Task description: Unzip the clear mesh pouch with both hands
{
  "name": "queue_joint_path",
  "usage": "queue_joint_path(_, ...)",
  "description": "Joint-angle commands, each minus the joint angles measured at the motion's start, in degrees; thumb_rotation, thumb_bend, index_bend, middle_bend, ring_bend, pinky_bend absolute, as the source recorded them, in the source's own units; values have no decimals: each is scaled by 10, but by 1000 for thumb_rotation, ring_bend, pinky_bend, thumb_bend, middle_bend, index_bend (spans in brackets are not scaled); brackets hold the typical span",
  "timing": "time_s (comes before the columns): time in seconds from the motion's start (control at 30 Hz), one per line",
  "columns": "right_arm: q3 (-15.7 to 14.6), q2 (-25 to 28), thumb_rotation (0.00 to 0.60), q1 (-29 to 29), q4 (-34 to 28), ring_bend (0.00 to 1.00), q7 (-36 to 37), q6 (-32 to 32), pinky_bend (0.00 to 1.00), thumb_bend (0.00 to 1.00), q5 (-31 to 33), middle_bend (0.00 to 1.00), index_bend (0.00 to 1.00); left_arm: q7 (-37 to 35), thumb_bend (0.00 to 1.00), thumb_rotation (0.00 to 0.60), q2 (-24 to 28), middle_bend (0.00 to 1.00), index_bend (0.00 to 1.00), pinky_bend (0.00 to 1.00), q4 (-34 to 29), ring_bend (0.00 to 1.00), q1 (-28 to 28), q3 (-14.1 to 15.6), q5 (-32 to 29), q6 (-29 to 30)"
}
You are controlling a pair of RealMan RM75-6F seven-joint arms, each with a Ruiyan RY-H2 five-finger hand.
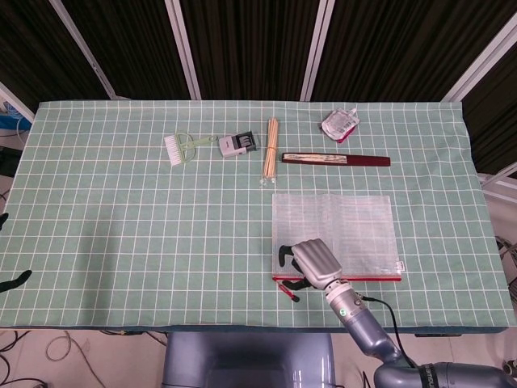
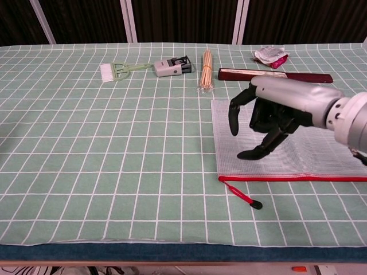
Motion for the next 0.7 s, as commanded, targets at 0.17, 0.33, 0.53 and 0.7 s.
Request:
queue_joint_path(0.17,-29,-48,600,4,32,1000,-39,19,981,312,30,1000,566,-5,2,600,0,0,0,0,2,0,0,0,1,-1)
queue_joint_path(0.33,-37,-68,600,3,50,1000,-48,25,981,348,45,1000,566,-8,2,600,1,0,0,0,2,0,-1,0,1,-3)
queue_joint_path(0.53,-45,-80,600,-2,57,1000,-49,33,981,356,58,1000,566,-10,2,600,2,0,0,0,2,0,-2,1,1,-5)
queue_joint_path(0.7,-49,-87,600,-4,61,1000,-52,39,981,359,60,1000,566,-11,2,600,2,0,0,0,1,0,-2,1,2,-6)
